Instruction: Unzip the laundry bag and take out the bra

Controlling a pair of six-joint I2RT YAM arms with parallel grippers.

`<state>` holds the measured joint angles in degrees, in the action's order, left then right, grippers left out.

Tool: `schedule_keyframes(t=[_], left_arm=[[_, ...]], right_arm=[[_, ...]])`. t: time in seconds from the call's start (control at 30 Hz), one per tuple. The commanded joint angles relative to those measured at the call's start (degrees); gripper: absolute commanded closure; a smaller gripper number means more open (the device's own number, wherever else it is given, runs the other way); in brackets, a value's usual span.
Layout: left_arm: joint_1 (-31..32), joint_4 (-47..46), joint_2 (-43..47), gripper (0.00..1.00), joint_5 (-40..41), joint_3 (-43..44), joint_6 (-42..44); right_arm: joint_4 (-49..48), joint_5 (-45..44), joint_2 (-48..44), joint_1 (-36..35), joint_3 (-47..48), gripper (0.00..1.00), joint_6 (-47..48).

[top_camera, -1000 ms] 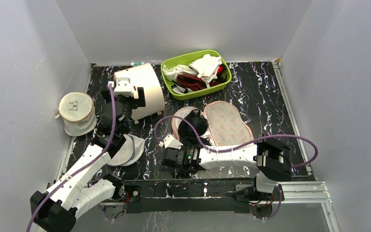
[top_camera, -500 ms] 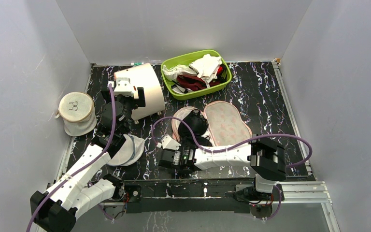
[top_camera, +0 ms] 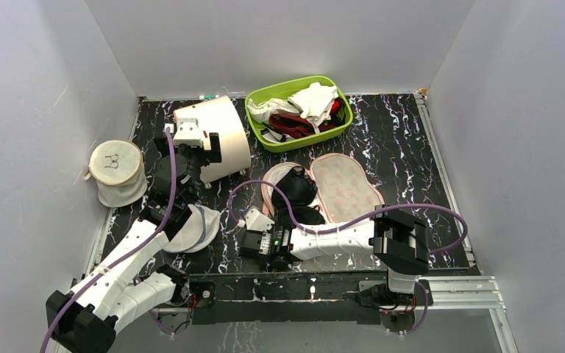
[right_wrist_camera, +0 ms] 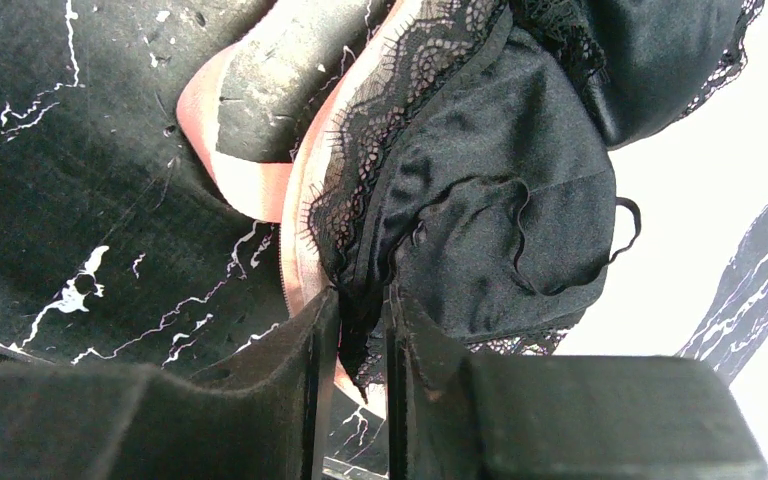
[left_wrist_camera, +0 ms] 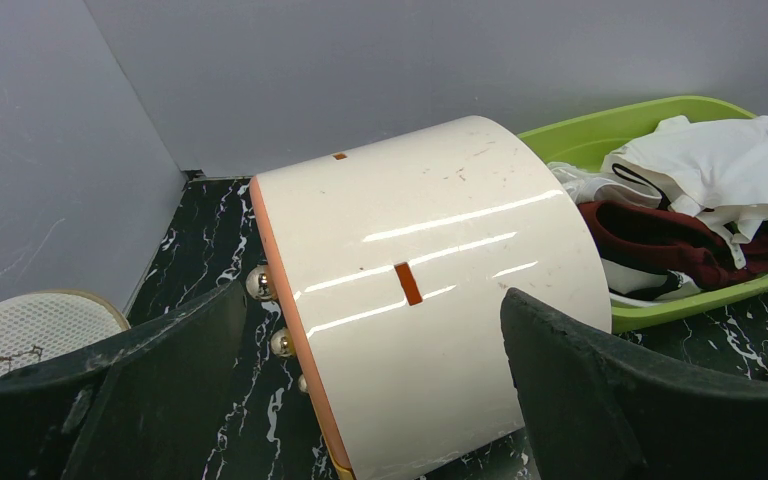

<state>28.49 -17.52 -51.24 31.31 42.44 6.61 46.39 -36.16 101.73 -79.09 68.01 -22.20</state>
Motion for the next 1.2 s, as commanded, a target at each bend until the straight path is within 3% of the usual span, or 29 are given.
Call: schedule_keyframes(t=[0.0, 0.4, 0.47, 0.57, 1.17], left_arm=[[-0.1, -0.9, 0.8, 0.02, 0.1, 2.0, 0.0], [-0.2, -0.8, 0.5, 0.02, -0.2, 2.0, -0.2], [-0.2, -0.9, 0.4, 0.02, -0.2, 2.1, -0.2], [-0.2, -0.9, 0.5, 0.02, -0.3, 2.1, -0.3], [-0.2, -0.6, 0.6, 0.02, -0.5, 2.2, -0.5]], right_arm=[[0.1, -2.5, -1.0, -0.6, 0.8, 0.76, -1.3], [-2.0, -2.5, -1.6, -0.7, -1.8, 0.76, -1.8], [-2.3, -2.4, -1.6, -0.7, -2.2, 0.83, -2.2], [-2.4, -2.3, -4.8, -0.7, -2.2, 1.00, -3.0], [-11.3, 0.9, -33.2, 2.3, -1.4, 1.00, -7.3]])
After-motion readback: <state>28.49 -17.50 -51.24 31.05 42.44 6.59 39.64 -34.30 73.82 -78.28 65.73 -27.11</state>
